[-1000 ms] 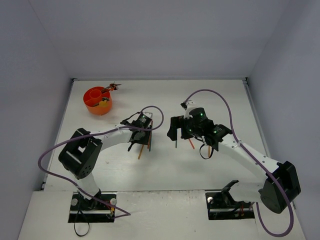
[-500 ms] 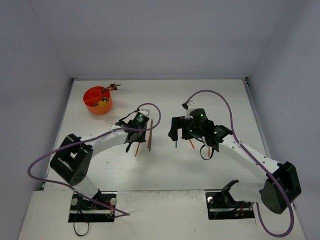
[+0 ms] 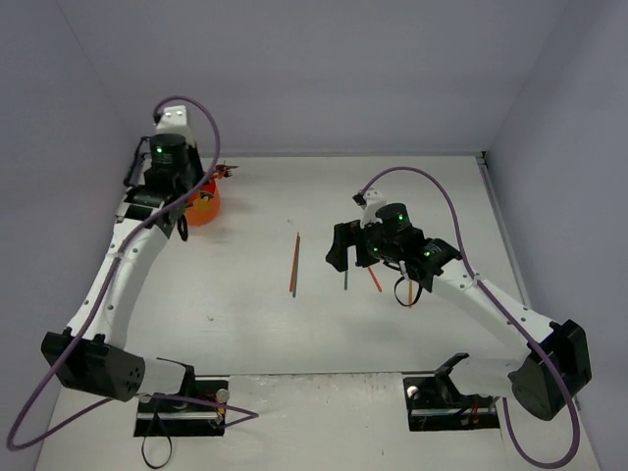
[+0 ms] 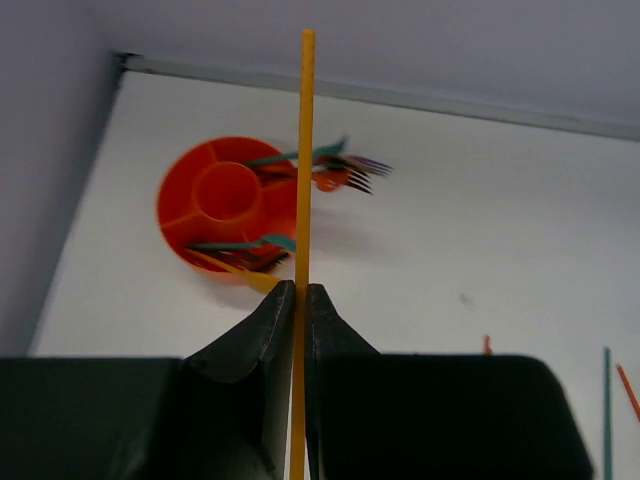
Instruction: Sort the eating utensils into containers
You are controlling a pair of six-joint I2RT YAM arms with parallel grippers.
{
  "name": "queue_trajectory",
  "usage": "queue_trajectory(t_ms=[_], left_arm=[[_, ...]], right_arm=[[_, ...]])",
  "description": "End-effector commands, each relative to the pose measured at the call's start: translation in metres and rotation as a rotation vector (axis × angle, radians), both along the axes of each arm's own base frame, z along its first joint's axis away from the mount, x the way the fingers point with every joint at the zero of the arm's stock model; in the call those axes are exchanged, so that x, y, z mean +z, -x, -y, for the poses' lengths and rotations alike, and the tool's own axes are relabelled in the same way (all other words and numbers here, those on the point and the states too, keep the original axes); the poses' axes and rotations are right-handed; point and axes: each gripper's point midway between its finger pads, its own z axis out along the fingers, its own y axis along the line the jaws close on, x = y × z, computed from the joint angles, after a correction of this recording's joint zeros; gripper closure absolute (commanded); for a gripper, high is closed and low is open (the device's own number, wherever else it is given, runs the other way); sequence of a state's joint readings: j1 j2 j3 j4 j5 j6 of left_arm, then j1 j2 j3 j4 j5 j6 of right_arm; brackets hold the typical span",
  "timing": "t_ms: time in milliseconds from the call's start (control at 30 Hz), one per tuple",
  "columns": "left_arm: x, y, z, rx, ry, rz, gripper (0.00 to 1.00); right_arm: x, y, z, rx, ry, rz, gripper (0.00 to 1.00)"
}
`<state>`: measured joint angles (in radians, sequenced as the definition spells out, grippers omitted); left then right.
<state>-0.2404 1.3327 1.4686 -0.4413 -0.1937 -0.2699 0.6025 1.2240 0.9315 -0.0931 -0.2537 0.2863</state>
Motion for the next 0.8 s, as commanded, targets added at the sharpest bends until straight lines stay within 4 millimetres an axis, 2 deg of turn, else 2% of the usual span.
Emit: queue_trajectory(t_ms=[0, 67, 167, 333, 467, 533, 633, 767], left_arm=[[0.032, -0.042, -0.061, 0.053, -0.018, 0.103, 1.00], [0.042, -0.064, -0.092, 0.093, -0.038, 0.157, 1.00], [0.041, -0.093, -0.118, 0.085, -0.026, 0.197, 1.00], [0.024, -0.141, -0.163, 0.097, -0.023, 0.243, 1.00], [0.018, -0.170, -0.174, 0.068, -0.036, 0.304, 1.00], [-0.003, -0.185, -0.176, 0.051, -0.036, 0.278, 1.00], [-0.015, -0.196, -0.174, 0.028, -0.023, 0.276, 1.00], [-0.020, -0.203, -0.170, 0.004, -0.025, 0.290, 1.00]], right_arm=[[0.035, -0.004, -0.014, 0.059, -0.076, 0.068, 0.08], [0.032, -0.006, -0.014, 0.060, -0.064, 0.069, 0.08], [0.029, -0.013, -0.014, 0.045, -0.046, 0.062, 0.09], [0.024, -0.021, -0.015, 0.001, -0.044, 0.038, 0.09], [0.019, -0.025, -0.016, -0.009, -0.035, 0.025, 0.09], [0.015, -0.027, -0.015, -0.015, -0.023, 0.020, 0.09], [0.010, -0.030, -0.013, -0.031, -0.017, 0.006, 0.09], [0.004, -0.035, -0.014, -0.035, -0.008, -0.007, 0.09]])
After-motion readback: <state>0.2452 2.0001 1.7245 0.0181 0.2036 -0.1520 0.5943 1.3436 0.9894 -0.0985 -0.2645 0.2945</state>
